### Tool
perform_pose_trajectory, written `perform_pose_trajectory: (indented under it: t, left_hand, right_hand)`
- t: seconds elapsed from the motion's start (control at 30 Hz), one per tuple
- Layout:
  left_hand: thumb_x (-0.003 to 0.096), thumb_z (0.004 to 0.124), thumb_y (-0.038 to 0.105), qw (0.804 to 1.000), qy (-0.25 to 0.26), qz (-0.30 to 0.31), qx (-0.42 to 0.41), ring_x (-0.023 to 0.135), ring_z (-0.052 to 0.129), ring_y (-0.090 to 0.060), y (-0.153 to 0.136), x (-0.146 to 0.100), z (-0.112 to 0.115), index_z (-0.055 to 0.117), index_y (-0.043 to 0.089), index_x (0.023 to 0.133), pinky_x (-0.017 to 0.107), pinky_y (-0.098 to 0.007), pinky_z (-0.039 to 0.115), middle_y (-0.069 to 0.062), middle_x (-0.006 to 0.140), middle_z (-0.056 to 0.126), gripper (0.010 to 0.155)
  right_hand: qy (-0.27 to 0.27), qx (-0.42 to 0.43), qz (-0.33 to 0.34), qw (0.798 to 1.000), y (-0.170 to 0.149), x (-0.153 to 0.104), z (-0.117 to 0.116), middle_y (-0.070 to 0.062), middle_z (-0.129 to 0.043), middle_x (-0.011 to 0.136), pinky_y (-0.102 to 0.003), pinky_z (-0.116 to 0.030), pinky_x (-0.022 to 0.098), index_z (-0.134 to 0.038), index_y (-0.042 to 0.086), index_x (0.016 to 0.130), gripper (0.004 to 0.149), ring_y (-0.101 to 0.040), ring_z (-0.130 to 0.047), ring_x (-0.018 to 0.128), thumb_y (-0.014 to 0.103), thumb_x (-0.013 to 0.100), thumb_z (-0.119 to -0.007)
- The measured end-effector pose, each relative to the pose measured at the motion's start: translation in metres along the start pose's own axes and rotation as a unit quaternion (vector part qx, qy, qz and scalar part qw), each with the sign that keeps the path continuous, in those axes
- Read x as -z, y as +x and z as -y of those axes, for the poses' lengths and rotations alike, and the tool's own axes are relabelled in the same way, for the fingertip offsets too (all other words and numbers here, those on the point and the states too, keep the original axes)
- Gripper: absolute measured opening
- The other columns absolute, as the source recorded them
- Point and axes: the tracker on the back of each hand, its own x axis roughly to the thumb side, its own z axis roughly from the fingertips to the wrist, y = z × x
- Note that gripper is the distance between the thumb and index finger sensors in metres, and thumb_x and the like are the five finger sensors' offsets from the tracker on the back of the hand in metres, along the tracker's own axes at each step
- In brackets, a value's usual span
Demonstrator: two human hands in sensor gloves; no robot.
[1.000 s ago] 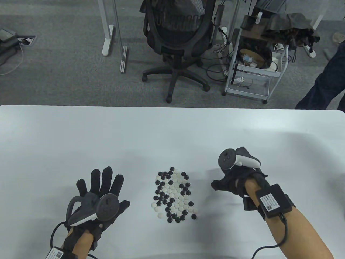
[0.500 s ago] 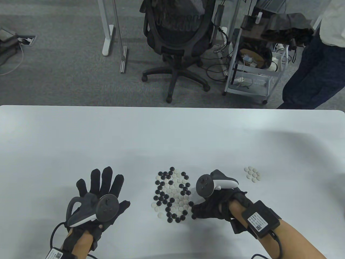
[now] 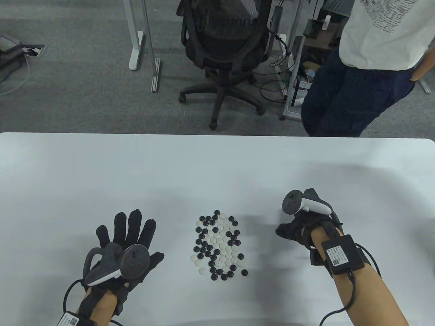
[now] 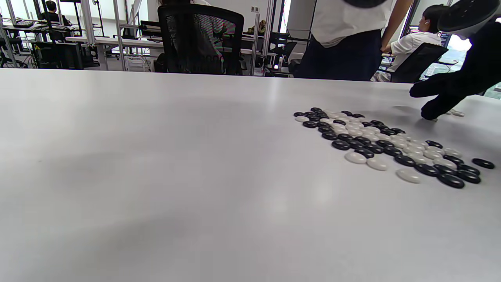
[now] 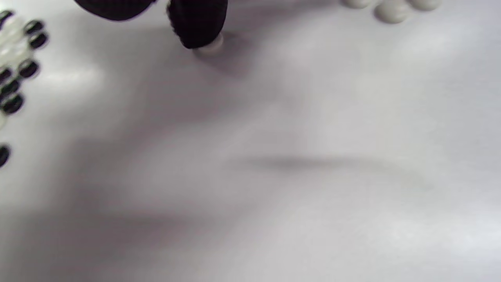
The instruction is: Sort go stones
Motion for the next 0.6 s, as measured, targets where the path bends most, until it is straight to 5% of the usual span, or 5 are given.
perform_pose_trajectory:
  t: [0.6]
  left_hand:
    - [0.0633, 0.043, 0.055, 1.0, -0.009, -0.003, 0.002, 0.097, -0.008, -0.064, -0.002, 0.003, 0.003, 0.01, 0.011, 0.119, 0.052, -0.086, 0.0, -0.034, 0.117, -0.01, 0.078]
  right_hand:
    - [-0.031, 0.068, -0.087, 0.993, -0.055, 0.01, 0.024, -0.021, 0.005, 0.109, -0.082, -0.005, 0.056, -0.059, 0.025, 0.109, 0.063, -0.054, 0.014, 0.087, 0.053, 0.054, -0.049]
